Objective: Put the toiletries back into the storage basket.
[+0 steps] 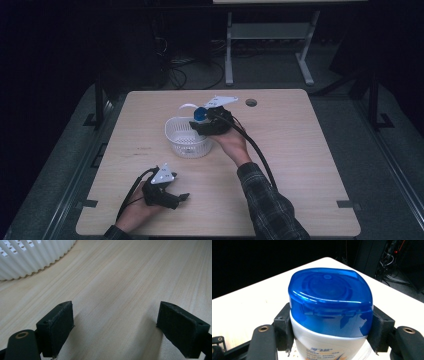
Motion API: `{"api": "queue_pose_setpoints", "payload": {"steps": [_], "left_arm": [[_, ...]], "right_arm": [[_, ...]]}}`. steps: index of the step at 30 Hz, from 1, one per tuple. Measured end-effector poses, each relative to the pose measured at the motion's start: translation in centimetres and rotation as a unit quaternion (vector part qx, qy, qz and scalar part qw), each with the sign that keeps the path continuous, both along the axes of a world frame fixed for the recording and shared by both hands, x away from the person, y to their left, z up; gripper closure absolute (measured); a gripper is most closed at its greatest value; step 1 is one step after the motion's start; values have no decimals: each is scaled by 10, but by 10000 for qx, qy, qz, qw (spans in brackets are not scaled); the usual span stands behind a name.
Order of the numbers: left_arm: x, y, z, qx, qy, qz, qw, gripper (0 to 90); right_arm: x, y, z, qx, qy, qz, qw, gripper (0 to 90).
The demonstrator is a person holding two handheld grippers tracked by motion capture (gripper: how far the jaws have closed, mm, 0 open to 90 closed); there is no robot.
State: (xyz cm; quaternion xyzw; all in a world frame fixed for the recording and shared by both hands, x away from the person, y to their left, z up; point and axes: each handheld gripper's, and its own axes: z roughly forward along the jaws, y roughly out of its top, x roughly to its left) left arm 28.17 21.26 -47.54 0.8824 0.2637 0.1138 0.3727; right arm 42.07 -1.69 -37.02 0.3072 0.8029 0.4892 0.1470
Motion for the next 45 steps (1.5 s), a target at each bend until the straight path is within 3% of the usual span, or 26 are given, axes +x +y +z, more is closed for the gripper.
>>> {"api": "queue_pose_setpoints", "payload": {"steps": [12, 24, 27, 30, 36, 45], "left_arm": [[0, 0, 0, -1, -4, 3, 10000, 129], [0, 0, 0, -15, 0, 8, 10000, 128], [0, 0, 0, -1, -3, 2, 10000, 128], [0, 0, 0, 0, -2, 1, 10000, 128], [0, 0, 0, -5, 0, -1, 10000, 128], [1, -1, 0, -11, -6, -24, 10000, 128]], "right_arm": [[1, 3, -13, -201, 138, 27, 9997, 343], [1, 4, -15, -237, 171, 38, 9996, 342], [1, 3, -14, -155, 238, 79, 9996, 324], [0, 1, -7, 112, 293, 102, 9995, 241], [-2, -1, 1, 61, 294, 161, 9994, 159], [-6, -6, 5, 20, 325, 226, 9992, 140]]}}
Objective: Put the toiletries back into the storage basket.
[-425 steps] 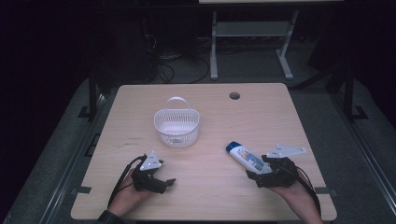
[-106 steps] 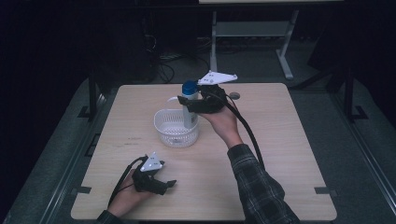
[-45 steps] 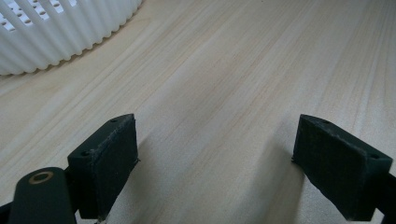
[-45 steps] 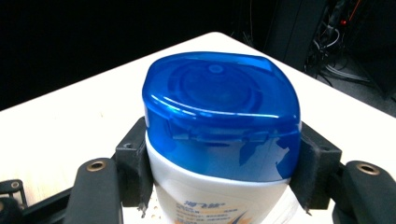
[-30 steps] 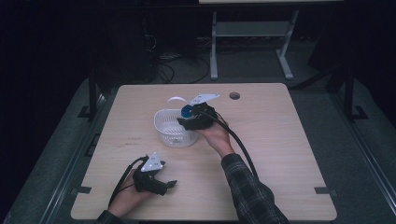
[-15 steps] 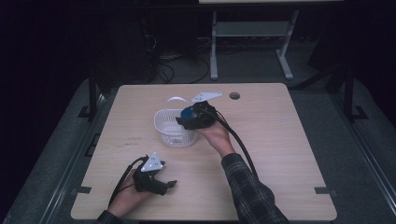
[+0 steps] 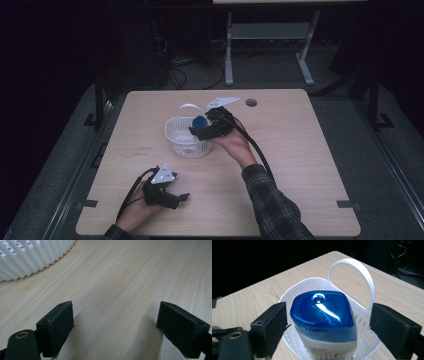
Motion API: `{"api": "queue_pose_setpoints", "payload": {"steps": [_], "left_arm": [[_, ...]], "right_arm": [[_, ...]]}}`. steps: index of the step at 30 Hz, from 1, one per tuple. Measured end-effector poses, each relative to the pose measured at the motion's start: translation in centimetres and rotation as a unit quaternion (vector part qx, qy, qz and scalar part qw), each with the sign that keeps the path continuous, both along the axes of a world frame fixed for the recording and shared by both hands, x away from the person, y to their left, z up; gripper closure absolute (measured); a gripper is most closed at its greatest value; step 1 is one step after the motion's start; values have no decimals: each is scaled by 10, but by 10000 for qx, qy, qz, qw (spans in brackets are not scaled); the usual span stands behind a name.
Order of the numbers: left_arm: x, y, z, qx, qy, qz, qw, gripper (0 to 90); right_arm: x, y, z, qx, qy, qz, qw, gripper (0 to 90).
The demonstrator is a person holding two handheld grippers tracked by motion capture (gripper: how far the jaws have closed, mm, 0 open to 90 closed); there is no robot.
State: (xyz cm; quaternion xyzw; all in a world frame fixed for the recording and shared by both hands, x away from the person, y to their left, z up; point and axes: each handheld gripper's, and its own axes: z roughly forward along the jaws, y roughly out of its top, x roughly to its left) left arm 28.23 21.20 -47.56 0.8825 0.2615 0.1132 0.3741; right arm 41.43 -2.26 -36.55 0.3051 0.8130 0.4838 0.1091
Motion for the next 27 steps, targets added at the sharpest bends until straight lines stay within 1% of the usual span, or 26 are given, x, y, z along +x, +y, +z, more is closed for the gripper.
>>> {"api": "queue_pose_setpoints", "payload": {"steps": [7, 9, 11, 12, 14, 15, 20, 21, 23, 27], "left_arm": [[0, 0, 0, 5, -1, -2, 10000, 128], [0, 0, 0, 5, -2, -2, 10000, 128], [0, 0, 0, 0, -2, 0, 10000, 128], [0, 0, 0, 0, -2, 0, 10000, 128], [0, 0, 0, 0, -5, 6, 10000, 128], [0, 0, 0, -1, -2, 1, 10000, 128], [0, 0, 0, 10, -10, -1, 10000, 128], [0, 0, 0, 12, -10, -1, 10000, 128], [0, 0, 0, 9, -5, -2, 10000, 128], [0, 0, 0, 8, -5, -2, 10000, 128]], "right_arm": [[-8, -10, 2, 45, -45, 11, 10000, 140], [-11, -13, 3, 38, -28, -2, 10000, 140], [-16, -20, 5, 42, -75, -12, 10000, 141], [-16, -20, 5, 42, -75, -12, 10000, 141], [-20, -25, 6, 41, -78, -39, 10000, 141], [-23, -31, 7, 30, -86, -58, 9999, 141], [-28, -42, 8, 37, -82, -123, 9999, 141], [-31, -48, 9, 62, -85, -157, 9998, 141], [-32, -51, 9, 67, -82, -167, 9998, 141], [-39, -64, 7, 32, -88, -222, 9997, 141]]}}
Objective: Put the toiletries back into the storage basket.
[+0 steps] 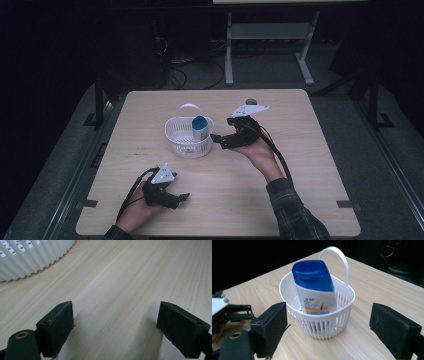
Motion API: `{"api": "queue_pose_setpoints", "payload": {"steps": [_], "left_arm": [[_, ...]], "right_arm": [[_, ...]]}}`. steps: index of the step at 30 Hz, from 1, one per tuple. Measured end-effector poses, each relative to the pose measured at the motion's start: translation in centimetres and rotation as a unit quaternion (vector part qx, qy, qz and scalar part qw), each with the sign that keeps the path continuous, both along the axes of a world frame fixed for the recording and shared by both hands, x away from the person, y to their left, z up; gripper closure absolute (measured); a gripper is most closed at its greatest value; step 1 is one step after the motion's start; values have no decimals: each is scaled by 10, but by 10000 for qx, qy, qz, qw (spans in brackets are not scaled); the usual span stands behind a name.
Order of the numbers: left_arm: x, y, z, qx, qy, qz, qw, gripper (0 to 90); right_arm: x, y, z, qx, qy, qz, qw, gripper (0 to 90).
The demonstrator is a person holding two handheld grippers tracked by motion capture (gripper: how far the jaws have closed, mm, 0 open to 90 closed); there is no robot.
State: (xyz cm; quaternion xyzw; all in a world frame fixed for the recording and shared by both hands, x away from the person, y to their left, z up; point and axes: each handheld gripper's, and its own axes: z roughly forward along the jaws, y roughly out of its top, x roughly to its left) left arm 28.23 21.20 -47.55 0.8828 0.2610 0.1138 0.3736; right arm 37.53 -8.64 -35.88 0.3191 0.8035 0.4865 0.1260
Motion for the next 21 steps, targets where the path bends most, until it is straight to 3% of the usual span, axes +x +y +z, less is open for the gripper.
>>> {"api": "queue_pose_setpoints", "payload": {"steps": [21], "left_arm": [[0, 0, 0, -12, 2, 7, 10000, 128]], "right_arm": [[-32, -56, -18, 47, 52, -280, 9996, 141]]}}
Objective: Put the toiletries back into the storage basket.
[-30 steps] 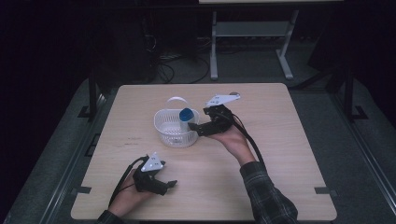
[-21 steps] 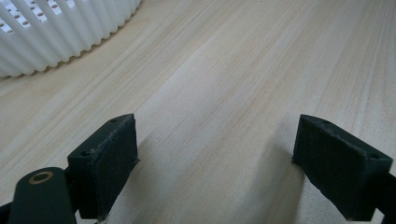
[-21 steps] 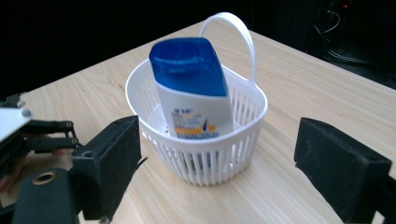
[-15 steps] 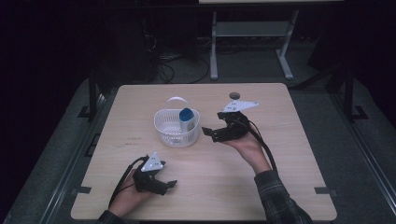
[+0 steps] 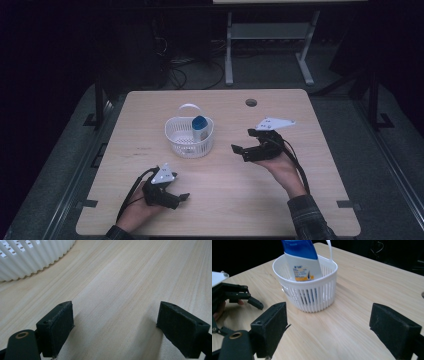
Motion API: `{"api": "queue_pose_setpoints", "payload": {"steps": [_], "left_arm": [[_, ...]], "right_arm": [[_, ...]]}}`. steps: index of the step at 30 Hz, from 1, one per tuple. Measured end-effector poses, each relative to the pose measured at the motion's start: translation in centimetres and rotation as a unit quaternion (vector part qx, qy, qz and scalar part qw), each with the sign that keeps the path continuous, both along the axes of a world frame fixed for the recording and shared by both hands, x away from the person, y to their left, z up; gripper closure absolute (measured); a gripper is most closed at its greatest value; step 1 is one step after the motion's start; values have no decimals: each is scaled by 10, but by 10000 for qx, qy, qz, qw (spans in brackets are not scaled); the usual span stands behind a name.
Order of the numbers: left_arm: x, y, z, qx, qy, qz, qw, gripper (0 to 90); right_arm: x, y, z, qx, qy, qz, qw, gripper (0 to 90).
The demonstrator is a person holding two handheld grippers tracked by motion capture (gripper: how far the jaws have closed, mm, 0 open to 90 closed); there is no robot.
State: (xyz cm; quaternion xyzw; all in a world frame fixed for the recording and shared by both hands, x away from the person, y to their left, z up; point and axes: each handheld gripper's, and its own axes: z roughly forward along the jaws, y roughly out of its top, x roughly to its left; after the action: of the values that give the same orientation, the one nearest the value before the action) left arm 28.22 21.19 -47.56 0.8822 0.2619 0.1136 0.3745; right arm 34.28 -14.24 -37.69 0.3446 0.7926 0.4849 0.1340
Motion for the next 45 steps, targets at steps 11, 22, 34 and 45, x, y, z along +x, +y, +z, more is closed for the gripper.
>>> {"api": "queue_pose_setpoints", "payload": {"steps": [11, 22, 34, 45], "left_arm": [[0, 0, 0, -33, -6, 18, 10000, 128], [0, 0, 0, -39, 2, 22, 10000, 128], [-1, 0, 0, -19, 0, 25, 10000, 129], [-1, 0, 0, -25, 9, 35, 10000, 129]], "right_arm": [[-22, -27, -13, -78, 57, -126, 9999, 141], [-44, -49, -26, -110, 119, -244, 9996, 141], [-62, -71, -47, -300, 275, -501, 9979, 139], [-75, -91, -69, -598, 517, -744, 9941, 115]]}}
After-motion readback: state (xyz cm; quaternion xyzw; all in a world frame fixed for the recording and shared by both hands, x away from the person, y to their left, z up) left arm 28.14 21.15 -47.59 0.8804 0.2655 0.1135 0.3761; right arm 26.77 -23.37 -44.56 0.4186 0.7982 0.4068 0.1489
